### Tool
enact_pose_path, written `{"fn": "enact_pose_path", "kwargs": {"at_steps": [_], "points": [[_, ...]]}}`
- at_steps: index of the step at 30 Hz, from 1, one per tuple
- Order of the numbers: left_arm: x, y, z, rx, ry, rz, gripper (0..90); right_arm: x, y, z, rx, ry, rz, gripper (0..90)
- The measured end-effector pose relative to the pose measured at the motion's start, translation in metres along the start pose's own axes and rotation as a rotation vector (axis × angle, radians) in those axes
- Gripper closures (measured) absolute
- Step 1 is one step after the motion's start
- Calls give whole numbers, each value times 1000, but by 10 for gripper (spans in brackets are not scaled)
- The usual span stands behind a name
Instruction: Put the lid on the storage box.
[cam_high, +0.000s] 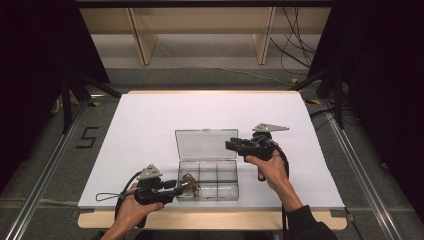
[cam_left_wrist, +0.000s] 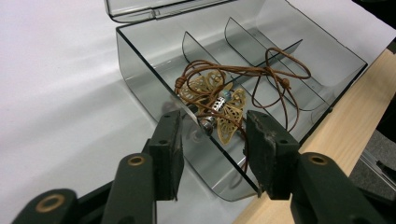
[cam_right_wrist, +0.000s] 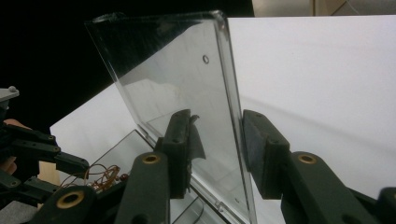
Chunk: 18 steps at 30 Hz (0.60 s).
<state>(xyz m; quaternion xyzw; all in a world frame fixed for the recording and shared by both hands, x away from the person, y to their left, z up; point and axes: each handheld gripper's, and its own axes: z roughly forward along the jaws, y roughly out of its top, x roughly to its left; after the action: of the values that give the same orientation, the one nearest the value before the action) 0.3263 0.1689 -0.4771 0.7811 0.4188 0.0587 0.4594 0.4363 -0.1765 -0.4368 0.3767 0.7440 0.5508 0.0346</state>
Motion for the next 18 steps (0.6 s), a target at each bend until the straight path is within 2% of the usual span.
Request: {"fn": "enact_pose_path", "kwargs": {"at_steps": [2, 3, 4, 5, 6, 7, 9, 12, 13, 14, 15, 18], "points": [[1, 0, -4, 5, 0, 1, 536, 2, 0, -1, -8, 5, 11, 643], [1, 0, -5, -2, 3, -1, 536, 2, 1, -3, 0, -2, -10, 643], [0, 1, -6, -4, 0, -5, 535, 3, 0, -3, -11, 3, -6, 643], [0, 1, -7, -3, -2, 1, 531, 5, 1, -4, 2, 5, -4, 642], [0, 2, -8, -6, -6, -6, 526, 5, 1, -4, -10, 11, -17, 642], [-1, 1, -9, -13, -8, -7, 520, 6, 1, -5, 5, 9, -9, 641], [-2, 0, -12, -6, -13, 1, 509, 7, 2, -6, -9, 3, -34, 641], [-3, -1, -17, -2, -17, -4, 481, 10, 2, -8, 2, 2, -36, 637], [-3, -2, -19, -4, -24, -11, 469, 10, 2, -8, -12, -13, -52, 637], [-4, -3, -20, -5, -26, -12, 456, 13, 2, -8, -1, -5, -31, 636], [-3, -4, -24, -18, -30, -1, 450, 12, 2, -9, 1, -12, -51, 636], [-2, -6, -29, -21, -31, 4, 441, 17, 1, -11, 2, -5, -60, 629]]}}
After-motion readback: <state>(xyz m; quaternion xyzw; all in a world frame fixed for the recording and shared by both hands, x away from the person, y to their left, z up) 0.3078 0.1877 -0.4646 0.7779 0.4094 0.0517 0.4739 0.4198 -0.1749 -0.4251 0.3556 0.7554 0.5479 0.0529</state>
